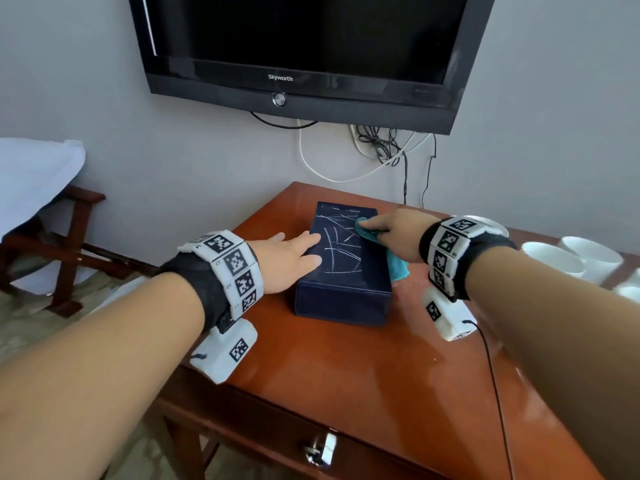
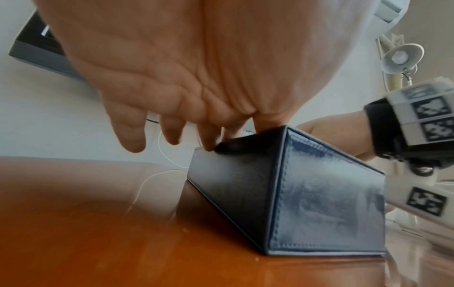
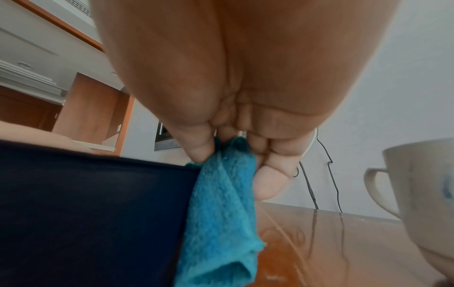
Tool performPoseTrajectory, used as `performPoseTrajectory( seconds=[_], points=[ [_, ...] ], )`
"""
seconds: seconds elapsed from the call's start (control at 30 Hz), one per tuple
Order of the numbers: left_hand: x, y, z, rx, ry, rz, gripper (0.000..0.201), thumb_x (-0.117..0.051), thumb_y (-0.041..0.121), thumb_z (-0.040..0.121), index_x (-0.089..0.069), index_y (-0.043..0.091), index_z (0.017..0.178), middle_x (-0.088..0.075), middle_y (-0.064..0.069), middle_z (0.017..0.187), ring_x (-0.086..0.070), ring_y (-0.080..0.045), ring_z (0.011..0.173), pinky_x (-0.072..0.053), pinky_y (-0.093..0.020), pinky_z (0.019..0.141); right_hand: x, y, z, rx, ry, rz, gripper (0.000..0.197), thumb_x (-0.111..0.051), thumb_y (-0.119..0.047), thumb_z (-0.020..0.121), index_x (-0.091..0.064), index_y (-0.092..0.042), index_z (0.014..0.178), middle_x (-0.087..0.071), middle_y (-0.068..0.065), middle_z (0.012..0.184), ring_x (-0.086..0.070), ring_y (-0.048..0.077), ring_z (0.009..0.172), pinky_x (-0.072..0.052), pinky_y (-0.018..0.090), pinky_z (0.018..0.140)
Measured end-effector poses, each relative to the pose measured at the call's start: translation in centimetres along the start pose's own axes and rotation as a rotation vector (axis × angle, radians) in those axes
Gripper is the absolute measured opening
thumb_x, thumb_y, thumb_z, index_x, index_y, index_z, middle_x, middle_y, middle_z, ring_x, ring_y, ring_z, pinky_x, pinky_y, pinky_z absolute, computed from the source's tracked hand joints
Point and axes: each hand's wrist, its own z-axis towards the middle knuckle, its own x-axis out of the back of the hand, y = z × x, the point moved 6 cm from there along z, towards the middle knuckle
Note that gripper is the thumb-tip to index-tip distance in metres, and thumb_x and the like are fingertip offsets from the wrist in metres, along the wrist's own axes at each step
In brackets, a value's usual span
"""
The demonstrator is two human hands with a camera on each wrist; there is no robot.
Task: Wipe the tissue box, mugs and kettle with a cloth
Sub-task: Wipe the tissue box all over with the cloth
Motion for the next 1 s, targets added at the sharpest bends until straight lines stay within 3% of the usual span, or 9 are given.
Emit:
performPoseTrajectory(
  seconds=[0.13, 0.37, 0.5, 0.6, 0.73, 0.83, 1.0],
  points=[
    [-0.5, 0.1, -0.2, -0.018, 0.037, -0.012, 0.056, -0.014, 0.045, 0.113, 0.005, 0.039, 0.166, 0.006, 0.016, 0.173, 0.007, -0.02, 0.161, -0.004, -0.046, 0.13, -0.5, -1.3, -3.1, 0.021, -0.02, 0.01, 0.061, -0.042, -0.009, 0.101, -0.051, -0.047, 0.148, -0.057, -0.004, 0.149, -0.059, 0.026, 0.127, -0.048, 0.035, 0.108],
    [-1.0, 0.1, -0.4, -0.011, 0.061, -0.012, 0.055, -0.015, 0.036, 0.115, 0.007, 0.032, 0.166, 0.01, 0.01, 0.174, 0.006, -0.027, 0.161, 0.0, -0.043, 0.128, -0.6, -3.2, -9.1, 0.102, -0.061, 0.015, 0.051, -0.044, -0.019, 0.106, -0.052, -0.05, 0.146, -0.062, -0.005, 0.139, -0.06, 0.024, 0.12, -0.047, 0.036, 0.107],
    [-0.8, 0.4, -0.6, -0.017, 0.067, -0.052, 0.056, -0.013, 0.042, 0.114, 0.005, 0.034, 0.166, 0.01, 0.013, 0.173, 0.006, -0.027, 0.161, 0.002, -0.043, 0.129, -0.3, -3.4, -10.7, 0.121, -0.096, 0.031, 0.052, -0.046, -0.018, 0.106, -0.051, -0.05, 0.147, -0.061, -0.005, 0.138, -0.059, 0.021, 0.119, -0.046, 0.035, 0.107],
    [-0.7, 0.4, -0.6, -0.016, 0.052, -0.085, 0.055, -0.014, 0.043, 0.114, 0.005, 0.036, 0.166, 0.009, 0.015, 0.173, 0.003, -0.025, 0.161, -0.002, -0.043, 0.13, -0.1, -3.3, -10.2, 0.116, -0.106, 0.03, 0.052, -0.046, -0.018, 0.105, -0.052, -0.052, 0.145, -0.064, -0.007, 0.133, -0.061, 0.019, 0.113, -0.048, 0.033, 0.104],
    [-0.3, 0.3, -0.6, -0.047, 0.062, -0.131, 0.058, -0.02, 0.041, 0.114, 0.004, 0.033, 0.166, 0.009, 0.015, 0.173, -0.018, -0.017, 0.159, -0.026, -0.029, 0.122, -0.4, -2.9, -8.5, 0.099, -0.11, 0.019, 0.053, -0.043, -0.019, 0.106, -0.048, -0.053, 0.147, -0.065, -0.007, 0.133, -0.063, 0.019, 0.111, -0.049, 0.032, 0.103],
    [-0.3, -0.1, -0.4, -0.076, 0.065, -0.127, 0.059, -0.021, 0.046, 0.113, 0.003, 0.036, 0.166, 0.009, 0.018, 0.172, -0.021, -0.015, 0.158, -0.027, -0.029, 0.123, -0.2, -2.4, -6.2, 0.068, -0.1, -0.009, 0.053, -0.041, -0.02, 0.107, -0.046, -0.052, 0.149, -0.067, -0.003, 0.127, -0.064, 0.02, 0.1, -0.051, 0.029, 0.091],
    [-0.2, -0.7, -0.1, -0.121, 0.066, -0.088, 0.061, -0.024, 0.053, 0.111, 0.0, 0.04, 0.166, 0.006, 0.023, 0.171, -0.02, -0.012, 0.158, -0.025, -0.031, 0.124, 0.3, -1.6, -1.6, 0.046, -0.084, -0.036, 0.055, -0.041, -0.016, 0.105, -0.048, -0.051, 0.148, -0.064, -0.003, 0.125, -0.063, 0.023, 0.102, -0.051, 0.029, 0.088]
  ],
)
